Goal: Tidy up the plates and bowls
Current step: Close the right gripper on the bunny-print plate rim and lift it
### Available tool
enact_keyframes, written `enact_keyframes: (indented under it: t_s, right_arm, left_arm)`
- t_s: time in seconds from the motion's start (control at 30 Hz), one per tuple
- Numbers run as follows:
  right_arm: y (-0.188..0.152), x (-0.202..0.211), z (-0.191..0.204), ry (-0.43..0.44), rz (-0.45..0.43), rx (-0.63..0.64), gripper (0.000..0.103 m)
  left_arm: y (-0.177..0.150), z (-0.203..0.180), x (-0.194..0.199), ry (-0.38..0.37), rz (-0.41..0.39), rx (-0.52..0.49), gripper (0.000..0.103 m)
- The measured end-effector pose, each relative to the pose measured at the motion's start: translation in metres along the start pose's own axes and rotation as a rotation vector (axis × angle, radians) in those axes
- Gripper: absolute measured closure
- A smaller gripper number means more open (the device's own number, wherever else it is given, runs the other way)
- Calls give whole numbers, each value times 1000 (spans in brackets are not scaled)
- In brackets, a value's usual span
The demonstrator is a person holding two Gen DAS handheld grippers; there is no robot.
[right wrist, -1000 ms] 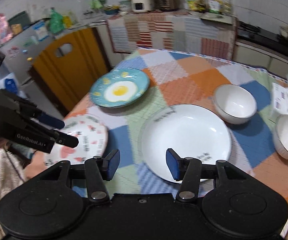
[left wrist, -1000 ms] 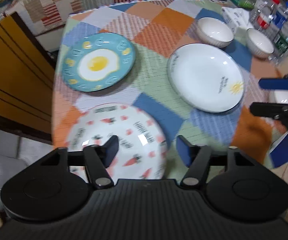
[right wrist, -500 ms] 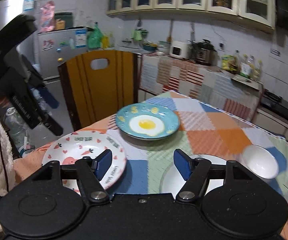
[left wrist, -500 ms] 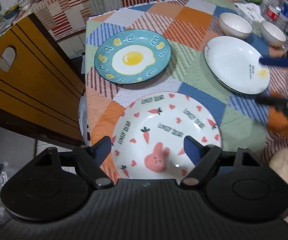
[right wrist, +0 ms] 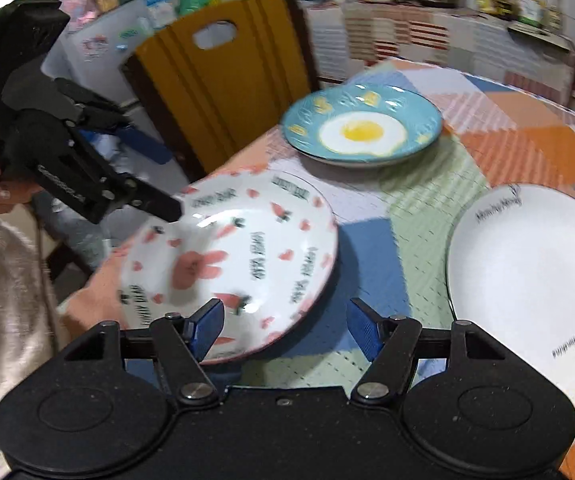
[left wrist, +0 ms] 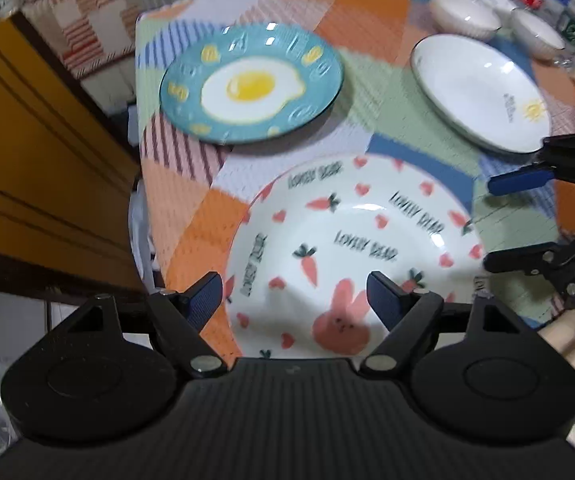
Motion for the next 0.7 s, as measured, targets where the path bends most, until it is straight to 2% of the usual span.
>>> enact_keyframes:
  t_s: [0.1, 0.2, 0.23, 0.27, 0.37, 0.43, 0.53, 0.63, 0.7]
  right_arm:
    - [-5, -13, -1, -4, 12, -32, 31]
    - [-6, -22, -3, 53, 21, -91, 31]
    - [-6, -24, -3, 81, 18, -113, 33]
    - [-5, -26, -3, 101, 16, -128, 34]
    - [-3, -32, 0, 148, 23, -168, 45]
    - [-2, -36, -1, 160, 34, -201, 59]
    - [0, -40, -1, 156, 48, -216, 66]
    - [2, -39, -5, 155, 54, -231, 67]
    - [2, -36, -10, 157, 52, -253, 67]
  left_arm:
    - [-5, 5, -11, 0, 31, -11, 27]
    - [-11, 6, -17, -15, 64, -19, 32]
    - [-14, 5, -20, -23, 92, -20, 44]
    - [-16, 4, -22, -25, 121, -26, 48]
    - [-20, 0, -19, -62, 159, -55, 58]
    - [-22, 3, -24, -83, 182, -32, 61]
    - [-21, 9, -24, -69, 156, 19, 63]
    - [-20, 13, -7, -46, 73, 37, 59]
    - [-19, 19, -1, -17, 54, 55, 57]
Point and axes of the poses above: each gripper's, at about its wrist camera, not at the fingertips, and x roughly against the way its jaws point, z to its left, y to its top, the point moved 6 cm from there along -x, roughly the way its jaws point, and after that the axes turned 15 degrees about z, right-handed, at the moved point
